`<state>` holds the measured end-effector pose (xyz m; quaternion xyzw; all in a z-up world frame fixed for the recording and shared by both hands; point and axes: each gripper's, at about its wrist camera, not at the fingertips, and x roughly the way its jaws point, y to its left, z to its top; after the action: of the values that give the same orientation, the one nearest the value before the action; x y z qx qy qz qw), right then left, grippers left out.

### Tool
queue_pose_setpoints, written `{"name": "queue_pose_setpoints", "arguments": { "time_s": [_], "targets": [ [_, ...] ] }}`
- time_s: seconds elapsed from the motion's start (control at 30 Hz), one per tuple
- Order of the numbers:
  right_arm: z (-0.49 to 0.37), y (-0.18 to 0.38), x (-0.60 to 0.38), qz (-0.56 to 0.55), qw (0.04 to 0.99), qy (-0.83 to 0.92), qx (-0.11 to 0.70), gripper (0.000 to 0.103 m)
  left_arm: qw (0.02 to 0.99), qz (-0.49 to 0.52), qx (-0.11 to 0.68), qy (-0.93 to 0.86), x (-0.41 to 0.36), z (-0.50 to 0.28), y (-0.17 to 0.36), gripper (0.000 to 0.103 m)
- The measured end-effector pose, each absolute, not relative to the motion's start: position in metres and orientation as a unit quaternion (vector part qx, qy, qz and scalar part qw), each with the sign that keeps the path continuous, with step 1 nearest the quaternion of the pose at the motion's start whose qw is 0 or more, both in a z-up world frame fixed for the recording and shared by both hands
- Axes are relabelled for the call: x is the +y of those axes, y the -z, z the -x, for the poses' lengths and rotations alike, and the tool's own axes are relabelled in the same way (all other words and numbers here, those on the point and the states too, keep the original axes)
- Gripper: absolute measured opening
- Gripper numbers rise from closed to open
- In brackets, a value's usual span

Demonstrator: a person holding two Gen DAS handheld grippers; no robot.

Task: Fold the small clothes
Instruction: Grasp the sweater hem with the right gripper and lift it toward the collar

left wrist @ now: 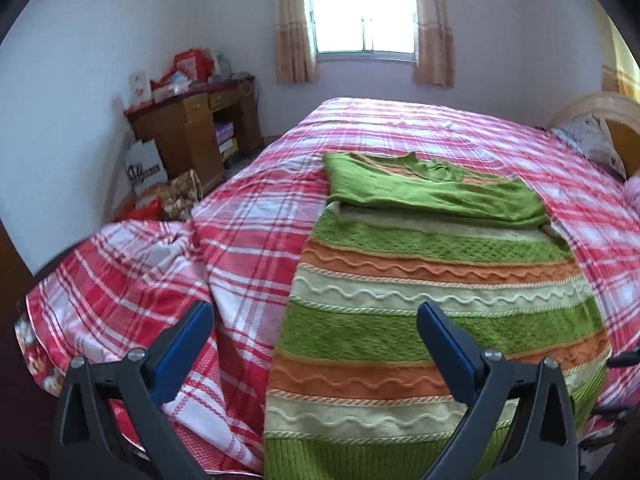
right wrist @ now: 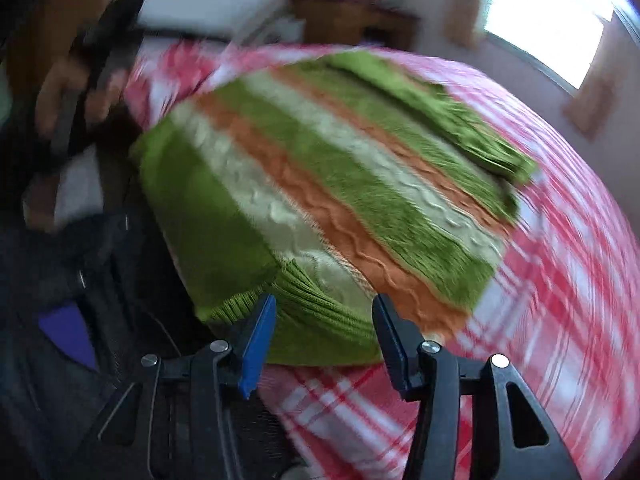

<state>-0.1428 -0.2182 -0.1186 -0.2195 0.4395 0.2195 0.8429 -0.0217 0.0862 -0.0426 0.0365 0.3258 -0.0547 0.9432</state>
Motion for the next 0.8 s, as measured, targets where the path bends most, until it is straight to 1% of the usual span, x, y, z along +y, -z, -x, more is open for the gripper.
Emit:
{"name": "queue_pose_setpoints", "arguments": {
  "time_s": [0.07, 0.17, 0.23, 0.27, 0.33, 0.4, 0.47, 0.53, 0.67, 0.73, 0.8],
  "targets": [
    [0.134, 0.129, -0.213, 0.266, 0.82, -0.237, 0.447, 0.052, 0.941, -0.025, 0.334, 0.047, 0.092, 0.018, 0.045, 0.103],
    [0.129, 0.151, -0.209, 0.302, 0.778, -0.279, 0.476, 0.052, 0.94, -0.022, 0.34, 0.033, 0.1, 0.015, 0.048, 0.103],
    [0.131, 0.154, -0.207, 0.318, 0.77, -0.296, 0.468, 0.051, 0.939, -0.021, 0.343, 0.023, 0.104, 0.012, 0.049, 0.103],
    [0.133, 0.153, -0.206, 0.325, 0.764, -0.301, 0.469, 0.047, 0.938, -0.021, 0.344, 0.02, 0.106, 0.011, 0.049, 0.103],
    [0.136, 0.151, -0.205, 0.325, 0.751, -0.316, 0.48, 0.02, 0.938, -0.02, 0.346, 0.013, 0.11, 0.008, 0.05, 0.103],
    [0.146, 0.15, -0.203, 0.347, 0.739, -0.319, 0.481, 0.014, 0.937, -0.017, 0.348, 0.009, 0.114, 0.006, 0.05, 0.103],
    [0.157, 0.146, -0.205, 0.357, 0.736, -0.317, 0.48, 0.012, 0.938, -0.016, 0.347, 0.008, 0.117, 0.003, 0.049, 0.103],
    [0.159, 0.131, -0.213, 0.328, 0.756, -0.316, 0.471, 0.011, 0.939, -0.018, 0.345, 0.005, 0.12, 0.0, 0.047, 0.103],
    [0.138, 0.08, -0.257, 0.176, 0.844, -0.283, 0.42, 0.011, 0.941, -0.019, 0.338, 0.009, 0.127, -0.009, 0.042, 0.103],
    [0.117, 0.068, -0.282, 0.106, 0.878, -0.245, 0.398, 0.011, 0.943, -0.021, 0.333, 0.009, 0.131, -0.013, 0.038, 0.103],
    [0.095, 0.071, -0.305, 0.04, 0.895, -0.207, 0.392, 0.011, 0.943, -0.023, 0.332, 0.01, 0.138, -0.017, 0.035, 0.103]
  ]
}}
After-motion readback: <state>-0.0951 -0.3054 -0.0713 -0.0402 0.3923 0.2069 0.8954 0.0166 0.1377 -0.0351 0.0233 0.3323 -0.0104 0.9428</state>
